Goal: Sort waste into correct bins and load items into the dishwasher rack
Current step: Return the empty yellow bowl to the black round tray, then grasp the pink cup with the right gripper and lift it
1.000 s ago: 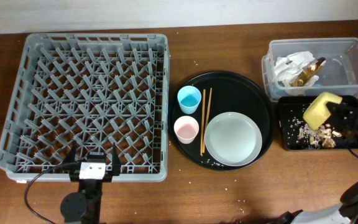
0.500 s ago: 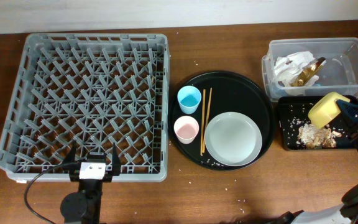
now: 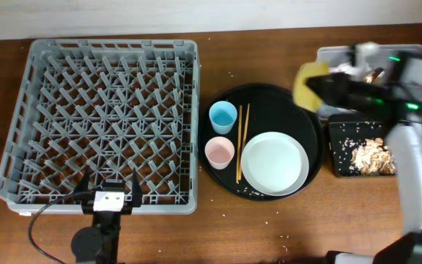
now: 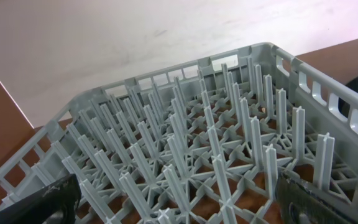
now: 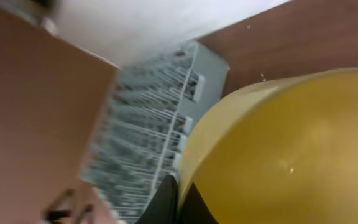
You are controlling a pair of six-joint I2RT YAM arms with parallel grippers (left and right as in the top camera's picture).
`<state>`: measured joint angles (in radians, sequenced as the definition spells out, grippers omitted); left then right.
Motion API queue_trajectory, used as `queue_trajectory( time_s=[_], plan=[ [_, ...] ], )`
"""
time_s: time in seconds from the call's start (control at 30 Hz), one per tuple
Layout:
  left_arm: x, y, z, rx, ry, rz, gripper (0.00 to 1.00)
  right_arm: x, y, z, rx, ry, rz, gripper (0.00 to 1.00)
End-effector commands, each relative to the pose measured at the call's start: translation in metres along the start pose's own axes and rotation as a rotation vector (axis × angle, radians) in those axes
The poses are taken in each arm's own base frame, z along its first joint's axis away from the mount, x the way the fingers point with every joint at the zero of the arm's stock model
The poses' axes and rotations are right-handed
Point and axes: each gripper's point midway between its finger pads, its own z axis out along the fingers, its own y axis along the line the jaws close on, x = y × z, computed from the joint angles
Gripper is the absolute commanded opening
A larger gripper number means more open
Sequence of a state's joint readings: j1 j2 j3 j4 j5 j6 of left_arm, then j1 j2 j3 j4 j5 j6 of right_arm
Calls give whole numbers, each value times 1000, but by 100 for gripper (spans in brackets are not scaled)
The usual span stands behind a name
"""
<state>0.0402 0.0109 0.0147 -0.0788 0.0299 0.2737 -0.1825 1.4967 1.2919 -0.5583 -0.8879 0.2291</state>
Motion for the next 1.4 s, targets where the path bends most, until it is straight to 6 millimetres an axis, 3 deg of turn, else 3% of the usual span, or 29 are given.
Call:
queue_trajectory(
  time_s=[0.0, 0.13, 0.17, 0.3, 0.4, 0.43, 0.47, 0.5, 0.6, 0.73, 0.77, 0.83, 1.03, 1.13, 1.27, 1.3, 1.37],
  plan=[
    [2, -2, 0, 6, 1, 16, 99, 10, -33, 51, 566, -4, -200, 4],
    [2, -2, 0, 6, 1, 16, 99, 51, -56, 101, 843, 106, -377, 4],
    [2, -2, 0, 6, 1, 16, 99, 64, -74, 113, 888, 154, -384, 4],
    [2, -2, 0, 6, 1, 16, 99, 91, -114, 138, 920, 259, -389, 4],
    [2, -2, 0, 6, 1, 16, 99, 98, -122, 144, 927, 281, -386, 4],
    [2, -2, 0, 6, 1, 16, 99, 98, -122, 144, 927, 281, -386, 9],
    [2, -2, 0, 6, 1, 16, 99, 98, -122, 144, 928, 280, -386, 40],
    [2, -2, 0, 6, 1, 16, 99, 98, -122, 144, 927, 280, -385, 49],
    [2, -2, 0, 6, 1, 16, 99, 91, -105, 143, 876, 291, -373, 53],
    [2, -2, 0, 6, 1, 16, 99, 63, -25, 136, 648, 313, -296, 53],
    [2, -2, 0, 6, 1, 16, 99, 64, 1, 133, 554, 353, -248, 54],
    [2, -2, 0, 6, 1, 16, 99, 84, 30, 135, 414, 438, -176, 53],
    [2, -2, 0, 6, 1, 16, 99, 177, 36, 139, 491, 674, -74, 49],
    [2, -2, 0, 6, 1, 16, 99, 203, 8, 139, 646, 668, -42, 49],
    [2, -2, 0, 6, 1, 16, 99, 225, -11, 143, 669, 684, -11, 42],
    [2, -2, 0, 6, 1, 16, 99, 228, -15, 146, 667, 677, -9, 38],
    [2, -2, 0, 6, 1, 16, 99, 235, -20, 146, 671, 681, -4, 20]
  ],
)
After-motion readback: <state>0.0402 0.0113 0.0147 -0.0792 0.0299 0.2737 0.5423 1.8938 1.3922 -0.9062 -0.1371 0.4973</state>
